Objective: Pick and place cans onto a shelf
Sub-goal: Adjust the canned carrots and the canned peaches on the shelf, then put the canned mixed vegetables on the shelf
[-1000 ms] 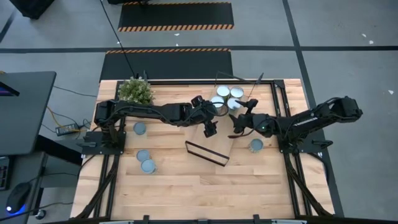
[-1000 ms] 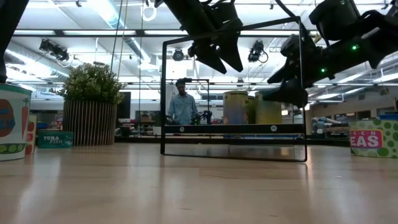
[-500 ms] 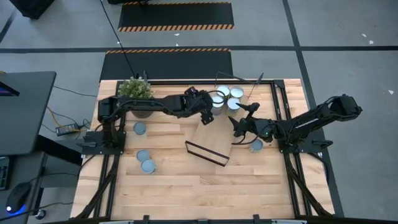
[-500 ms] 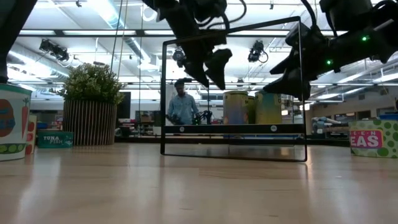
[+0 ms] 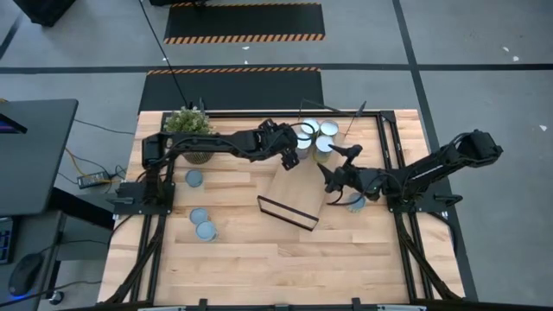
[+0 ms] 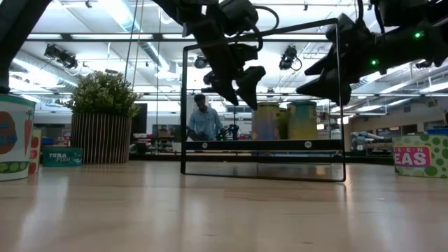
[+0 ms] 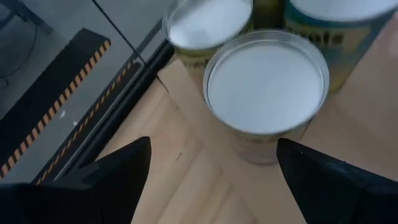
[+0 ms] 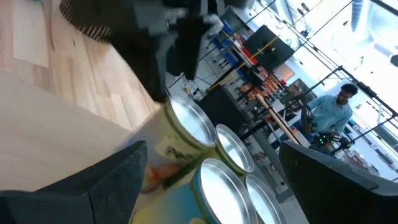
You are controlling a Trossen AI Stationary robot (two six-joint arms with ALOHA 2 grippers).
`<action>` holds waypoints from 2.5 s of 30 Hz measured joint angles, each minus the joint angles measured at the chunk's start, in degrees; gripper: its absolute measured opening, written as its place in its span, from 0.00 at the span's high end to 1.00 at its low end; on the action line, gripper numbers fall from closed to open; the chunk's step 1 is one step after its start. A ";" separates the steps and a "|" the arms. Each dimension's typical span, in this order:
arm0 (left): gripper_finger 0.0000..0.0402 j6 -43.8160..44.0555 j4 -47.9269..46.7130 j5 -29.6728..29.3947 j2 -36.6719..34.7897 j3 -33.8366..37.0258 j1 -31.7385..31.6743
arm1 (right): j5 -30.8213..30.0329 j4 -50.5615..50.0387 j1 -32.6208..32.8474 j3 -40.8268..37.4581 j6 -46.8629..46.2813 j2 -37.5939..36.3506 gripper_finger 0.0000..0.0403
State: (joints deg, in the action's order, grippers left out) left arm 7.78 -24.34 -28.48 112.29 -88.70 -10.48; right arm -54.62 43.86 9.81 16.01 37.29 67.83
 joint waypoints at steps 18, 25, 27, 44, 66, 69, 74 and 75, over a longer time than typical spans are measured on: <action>0.12 -2.55 0.02 3.84 -9.30 0.04 8.98 | 0.56 3.27 3.99 0.00 0.23 -0.75 0.08; 0.12 7.96 -3.69 3.68 -17.09 0.04 16.58 | 0.98 6.08 5.96 0.00 2.62 -0.92 0.08; 0.12 10.50 -5.59 3.70 -18.84 0.04 18.98 | 0.38 6.73 6.06 0.00 3.50 -0.92 0.08; 0.12 63.10 -41.24 19.91 -21.11 0.08 42.59 | 5.16 10.83 5.31 0.02 6.41 -0.92 0.08; 0.15 84.19 -64.64 27.10 -11.24 2.97 57.37 | 9.39 10.94 4.62 0.02 4.22 -0.90 0.08; 0.18 84.44 -60.43 29.08 -11.73 8.34 58.08 | 9.44 10.93 4.48 0.02 3.91 -0.90 0.08; 0.22 86.43 -49.58 30.85 -14.58 17.79 59.44 | 10.28 10.89 3.39 0.02 3.28 -0.90 0.08; 0.23 87.19 -48.67 30.83 -15.18 19.44 59.68 | 10.77 10.88 3.18 0.02 3.17 -0.90 0.08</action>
State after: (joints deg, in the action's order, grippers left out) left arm 94.98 -73.00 2.35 97.10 -69.26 49.20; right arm -43.85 54.73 12.99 16.03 40.46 66.94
